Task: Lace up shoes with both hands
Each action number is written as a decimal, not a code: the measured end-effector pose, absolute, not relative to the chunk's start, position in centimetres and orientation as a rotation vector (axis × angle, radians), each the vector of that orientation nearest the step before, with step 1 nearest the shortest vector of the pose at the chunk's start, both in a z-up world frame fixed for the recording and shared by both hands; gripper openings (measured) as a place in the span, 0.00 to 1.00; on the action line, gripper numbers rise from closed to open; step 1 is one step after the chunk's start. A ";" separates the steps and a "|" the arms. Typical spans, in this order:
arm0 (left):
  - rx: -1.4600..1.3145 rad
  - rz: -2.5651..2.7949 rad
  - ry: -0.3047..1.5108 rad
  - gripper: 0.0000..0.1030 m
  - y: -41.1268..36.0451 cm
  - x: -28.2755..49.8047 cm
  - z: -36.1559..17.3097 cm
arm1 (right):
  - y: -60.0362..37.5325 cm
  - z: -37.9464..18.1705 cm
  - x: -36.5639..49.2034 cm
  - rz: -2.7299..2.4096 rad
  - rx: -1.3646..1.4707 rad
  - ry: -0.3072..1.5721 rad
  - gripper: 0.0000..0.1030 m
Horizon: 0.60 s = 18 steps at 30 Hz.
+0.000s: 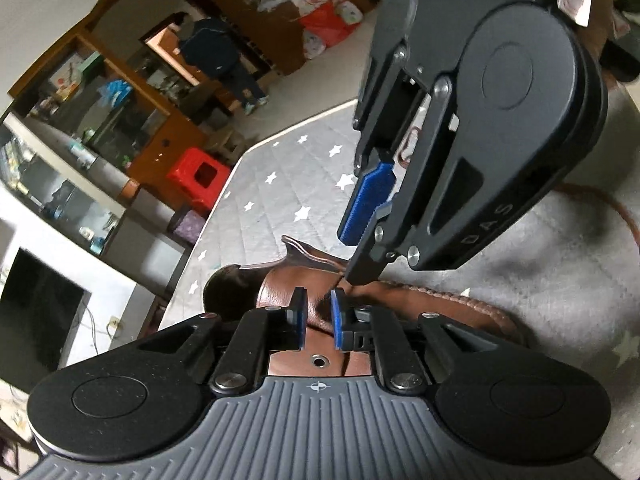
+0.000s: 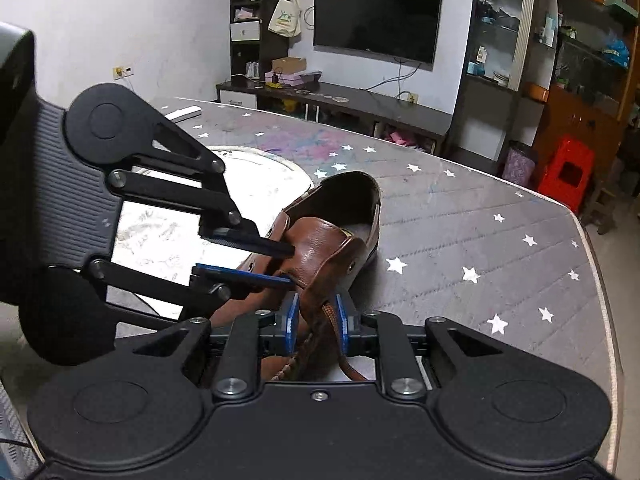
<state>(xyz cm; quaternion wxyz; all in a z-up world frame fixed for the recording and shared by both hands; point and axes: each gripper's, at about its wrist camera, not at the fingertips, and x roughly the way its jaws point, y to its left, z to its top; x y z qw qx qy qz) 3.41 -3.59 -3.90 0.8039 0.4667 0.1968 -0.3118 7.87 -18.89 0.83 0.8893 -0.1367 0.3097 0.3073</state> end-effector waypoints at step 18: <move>1.017 -0.728 0.429 0.02 -3.4 4.4 -5.2 | -19.4 0.8 7.8 0.649 -0.293 0.645 0.20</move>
